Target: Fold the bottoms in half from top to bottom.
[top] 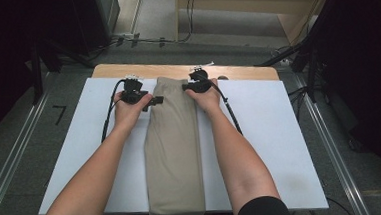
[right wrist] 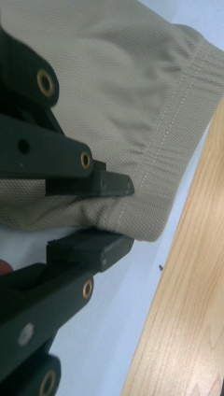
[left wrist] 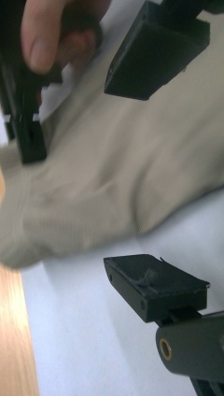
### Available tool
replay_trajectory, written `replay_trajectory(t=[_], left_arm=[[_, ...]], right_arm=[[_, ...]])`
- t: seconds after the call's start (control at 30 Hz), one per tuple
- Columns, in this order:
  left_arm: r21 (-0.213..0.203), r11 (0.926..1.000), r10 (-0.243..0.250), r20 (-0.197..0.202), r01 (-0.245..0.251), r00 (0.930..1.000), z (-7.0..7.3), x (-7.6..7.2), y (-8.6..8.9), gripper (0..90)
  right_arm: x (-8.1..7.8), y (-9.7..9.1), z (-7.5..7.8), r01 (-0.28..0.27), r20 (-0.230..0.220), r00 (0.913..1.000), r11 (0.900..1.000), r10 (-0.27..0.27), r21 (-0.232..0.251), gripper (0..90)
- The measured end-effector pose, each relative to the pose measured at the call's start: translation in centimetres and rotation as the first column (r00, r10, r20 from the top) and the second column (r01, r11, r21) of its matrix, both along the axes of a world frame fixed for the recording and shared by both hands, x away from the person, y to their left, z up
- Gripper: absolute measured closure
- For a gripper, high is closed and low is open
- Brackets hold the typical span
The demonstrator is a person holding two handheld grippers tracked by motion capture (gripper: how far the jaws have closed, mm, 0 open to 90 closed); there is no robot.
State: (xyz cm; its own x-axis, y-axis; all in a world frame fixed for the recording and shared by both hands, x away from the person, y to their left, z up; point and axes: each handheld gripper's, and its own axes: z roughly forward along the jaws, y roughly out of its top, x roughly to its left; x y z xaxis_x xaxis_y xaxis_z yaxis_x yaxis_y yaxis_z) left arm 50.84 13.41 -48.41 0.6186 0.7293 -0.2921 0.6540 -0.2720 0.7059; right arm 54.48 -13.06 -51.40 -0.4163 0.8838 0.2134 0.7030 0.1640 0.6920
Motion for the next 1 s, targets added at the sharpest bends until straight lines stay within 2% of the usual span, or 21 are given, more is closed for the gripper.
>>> replay_trajectory(t=[0.1, 0.2, 0.3, 0.37, 0.43, 0.53, 0.6, 0.67, 0.7, 0.77, 0.83, 0.93, 1.0], left_arm=[[0.004, 0.9997, 0.023, -0.029, -0.022, 0.9993, -0.6, 1.4, -0.3, 17.1], [0.035, 0.9987, 0.037, -0.030, -0.036, 0.9989, -0.8, 2.4, -1.2, 21.0], [0.073, 0.9953, 0.066, -0.025, -0.064, 0.9975, -0.9, 3.2, -2.4, 28.3], [0.111, 0.9904, 0.085, -0.019, -0.083, 0.9962, -0.9, 3.6, -3.1, 30.7], [0.139, 0.9816, 0.133, -0.008, -0.131, 0.9911, -1.1, 4.0, -3.5, 37.0], [0.114, 0.9799, 0.166, -0.017, -0.163, 0.9859, -1.4, 4.4, -3.4, 43.0], [0.133, 0.9783, 0.161, -0.006, -0.158, 0.9870, -1.4, 4.4, -3.4, 48.7], [0.160, 0.9768, 0.144, 0.001, -0.142, 0.9896, -1.3, 4.4, -3.3, 59.3], [0.160, 0.9780, 0.137, -0.008, -0.134, 0.9906, -1.3, 4.4, -3.3, 65.8], [0.126, 0.9843, 0.132, -0.055, -0.124, 0.9898, -1.1, 4.3, -3.2, 80.1], [0.107, 0.9851, 0.139, -0.031, -0.134, 0.9899, -0.6, 4.0, -3.3, 83.5], [0.101, 0.9886, 0.109, 0.037, -0.112, 0.9934, 0.7, 3.4, -3.4, 84.0], [0.068, 0.9935, 0.088, 0.066, -0.092, 0.9940, 1.7, 2.9, -3.0, 84.2]], right_arm=[[-0.1, -0.1, -0.1, 0.016, 0.002, 0.9999, 0.9998, -0.016, 0.013, 75.1], [-0.1, -0.1, -0.1, 0.002, 0.011, 0.9999, 1.0000, -0.002, -0.008, 75.4], [0.0, -0.2, -0.1, -0.004, 0.007, 1.0000, 1.0000, 0.004, 0.007, 75.1], [0.1, -0.4, -0.2, 0.000, -0.005, 1.0000, 0.9996, 0.001, 0.029, 75.2], [0.1, -0.5, -0.2, 0.000, -0.004, 1.0000, 0.9994, 0.000, 0.034, 75.3], [-0.1, -0.3, -0.3, -0.005, 0.021, 0.9998, 1.0000, 0.005, 0.002, 77.0], [-0.2, -0.1, -0.3, -0.006, 0.033, 0.9994, 0.9999, 0.006, -0.014, 79.6], [-0.2, -0.2, -0.3, -0.007, 0.032, 0.9995, 0.9999, 0.007, -0.010, 82.2], [-0.2, -0.1, -0.2, -0.011, 0.033, 0.9994, 0.9999, 0.011, -0.013, 82.8], [-0.3, 0.0, -0.1, -0.021, 0.034, 0.9992, 0.9996, 0.021, -0.020, 83.2], [-0.5, 0.1, 0.3, -0.040, 0.064, 0.9971, 0.9988, 0.041, -0.029, 83.4], [-1.0, -0.1, 1.5, -0.054, 0.101, 0.9934, 0.9985, 0.055, -0.011, 83.4], [-1.5, -0.6, 2.6, -0.068, 0.141, 0.9877, 0.9977, 0.067, 0.000, 83.5]])
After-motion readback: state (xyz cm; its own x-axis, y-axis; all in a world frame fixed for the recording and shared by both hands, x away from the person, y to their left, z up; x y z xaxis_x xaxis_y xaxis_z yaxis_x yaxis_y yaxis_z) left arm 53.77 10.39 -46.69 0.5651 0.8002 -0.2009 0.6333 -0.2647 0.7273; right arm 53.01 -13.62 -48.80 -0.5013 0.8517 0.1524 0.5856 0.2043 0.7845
